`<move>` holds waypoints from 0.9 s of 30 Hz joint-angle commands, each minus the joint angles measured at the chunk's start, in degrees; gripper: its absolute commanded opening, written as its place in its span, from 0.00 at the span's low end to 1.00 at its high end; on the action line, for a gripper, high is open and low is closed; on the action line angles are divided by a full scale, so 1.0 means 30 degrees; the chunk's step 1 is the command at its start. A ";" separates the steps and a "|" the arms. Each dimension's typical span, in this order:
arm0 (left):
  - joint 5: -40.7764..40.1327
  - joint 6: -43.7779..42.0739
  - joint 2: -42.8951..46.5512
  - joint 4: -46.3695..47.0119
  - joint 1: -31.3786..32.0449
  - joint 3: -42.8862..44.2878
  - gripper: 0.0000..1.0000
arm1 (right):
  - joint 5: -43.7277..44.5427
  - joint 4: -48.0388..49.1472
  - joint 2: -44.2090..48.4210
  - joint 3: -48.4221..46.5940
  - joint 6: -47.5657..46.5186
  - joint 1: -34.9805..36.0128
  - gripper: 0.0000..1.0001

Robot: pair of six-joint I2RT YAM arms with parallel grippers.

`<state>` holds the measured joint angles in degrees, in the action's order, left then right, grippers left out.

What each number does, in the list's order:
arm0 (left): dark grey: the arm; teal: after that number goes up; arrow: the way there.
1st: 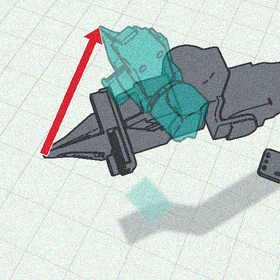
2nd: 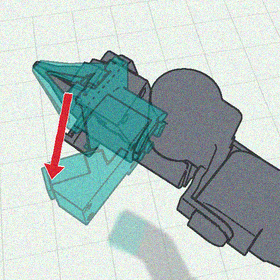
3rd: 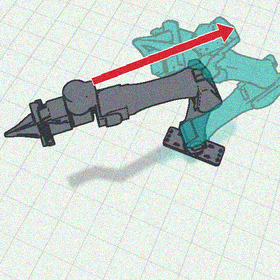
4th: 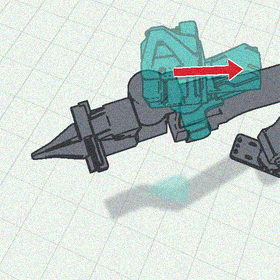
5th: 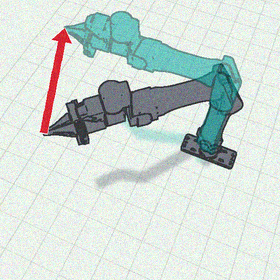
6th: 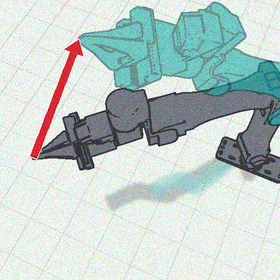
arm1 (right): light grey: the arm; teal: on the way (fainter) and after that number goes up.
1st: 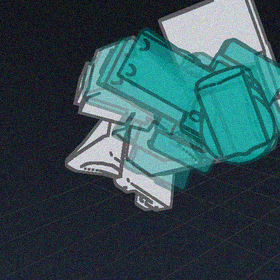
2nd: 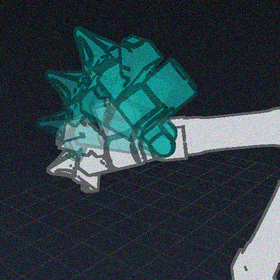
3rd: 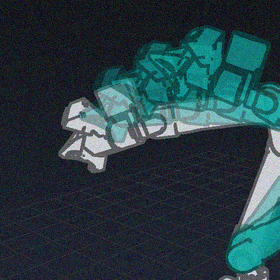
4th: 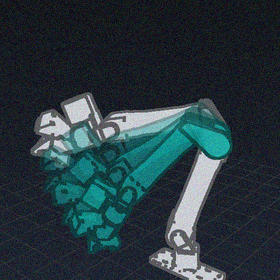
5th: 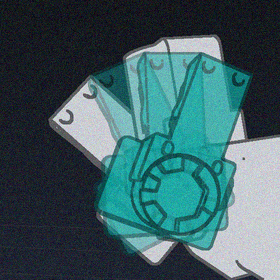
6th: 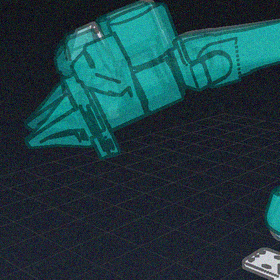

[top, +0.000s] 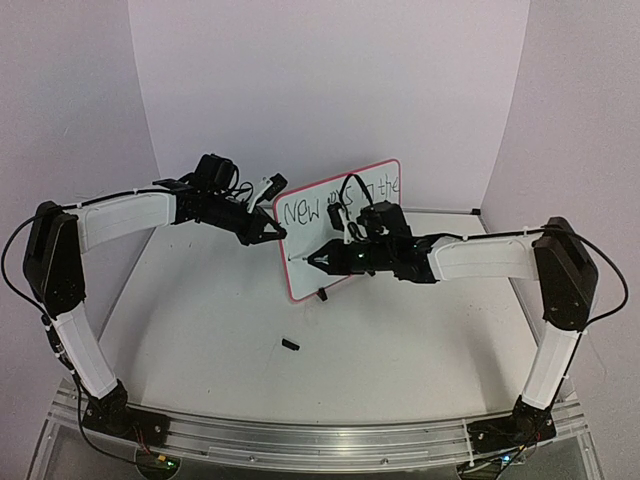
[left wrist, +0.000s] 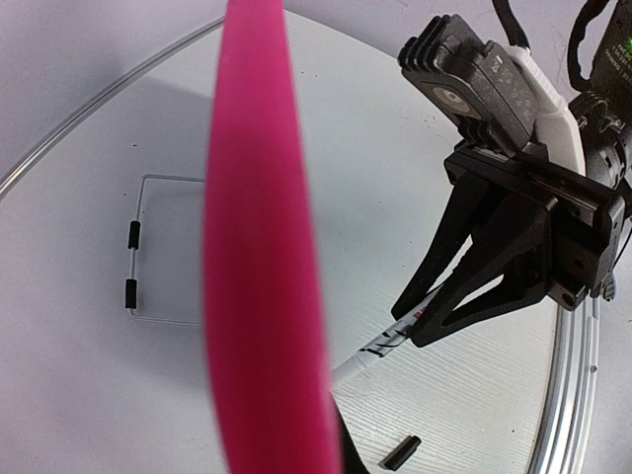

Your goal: Write a sentence on the whiteboard

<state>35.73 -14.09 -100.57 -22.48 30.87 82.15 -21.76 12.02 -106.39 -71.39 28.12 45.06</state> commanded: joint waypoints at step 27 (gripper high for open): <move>0.1070 -0.0244 -0.0372 -0.2586 0.0754 -0.0137 0.00 | 0.1617 0.1259 0.1312 -0.0420 0.0298 -0.0056 0.00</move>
<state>35.75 -14.11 -100.57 -22.48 30.87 82.15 -19.03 12.86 -103.59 -72.01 28.61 45.15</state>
